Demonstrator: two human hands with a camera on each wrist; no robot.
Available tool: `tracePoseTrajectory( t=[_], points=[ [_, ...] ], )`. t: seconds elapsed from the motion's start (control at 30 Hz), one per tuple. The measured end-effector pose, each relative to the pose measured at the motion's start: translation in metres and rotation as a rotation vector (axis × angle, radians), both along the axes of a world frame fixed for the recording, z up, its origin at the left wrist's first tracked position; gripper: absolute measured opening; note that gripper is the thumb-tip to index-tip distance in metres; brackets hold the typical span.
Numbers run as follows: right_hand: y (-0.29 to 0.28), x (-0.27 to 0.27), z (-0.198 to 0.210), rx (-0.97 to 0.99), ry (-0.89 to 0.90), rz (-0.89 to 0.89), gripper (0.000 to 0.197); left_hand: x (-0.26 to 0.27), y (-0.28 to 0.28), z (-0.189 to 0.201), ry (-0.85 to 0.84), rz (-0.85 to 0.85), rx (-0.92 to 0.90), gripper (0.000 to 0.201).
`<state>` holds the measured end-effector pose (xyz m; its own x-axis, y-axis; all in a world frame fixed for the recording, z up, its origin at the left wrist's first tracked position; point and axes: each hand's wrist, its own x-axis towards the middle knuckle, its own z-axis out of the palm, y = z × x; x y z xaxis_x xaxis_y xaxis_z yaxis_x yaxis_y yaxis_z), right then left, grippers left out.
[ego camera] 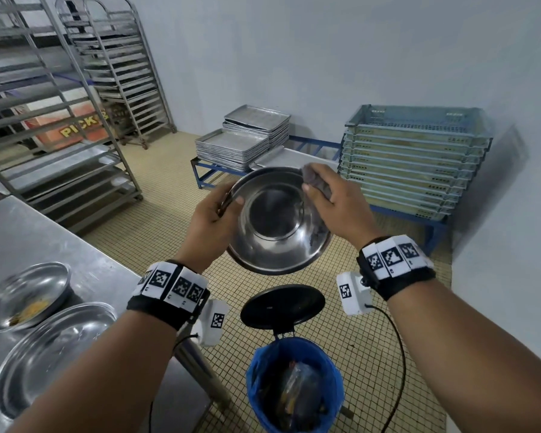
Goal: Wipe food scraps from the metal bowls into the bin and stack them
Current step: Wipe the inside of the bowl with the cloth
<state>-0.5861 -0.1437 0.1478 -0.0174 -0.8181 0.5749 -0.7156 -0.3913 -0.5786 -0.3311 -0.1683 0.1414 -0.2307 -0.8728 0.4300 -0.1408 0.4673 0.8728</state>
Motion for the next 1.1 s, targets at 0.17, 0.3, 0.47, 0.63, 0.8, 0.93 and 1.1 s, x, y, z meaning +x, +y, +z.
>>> tracePoseTrajectory(
  t=[0.17,0.3,0.47,0.63,0.8,0.93,1.1],
  points=[
    [-0.003,0.01,0.012,-0.001,0.237,0.055,0.042,-0.003,-0.002,0.018,-0.15,-0.075,-0.054,0.028],
    [-0.001,0.009,-0.003,-0.019,0.039,-0.019,0.042,-0.006,0.002,0.014,0.038,0.011,-0.016,0.027],
    [0.008,0.012,-0.043,0.082,-0.21,-0.125,0.048,-0.007,0.004,0.005,0.227,0.153,0.006,0.027],
    [0.003,0.015,-0.012,-0.057,0.039,-0.087,0.035,-0.013,0.014,-0.003,0.05,0.058,-0.053,0.039],
    [0.007,0.009,-0.01,-0.031,-0.016,-0.07,0.038,-0.019,0.018,-0.001,0.14,0.085,-0.021,0.036],
    [0.018,0.013,-0.045,0.122,-0.37,-0.11,0.041,-0.023,0.02,-0.007,0.298,0.166,0.0,0.028],
    [0.022,0.005,-0.031,0.082,-0.318,-0.094,0.037,-0.011,0.019,-0.011,0.077,0.09,-0.035,0.031]
  ],
)
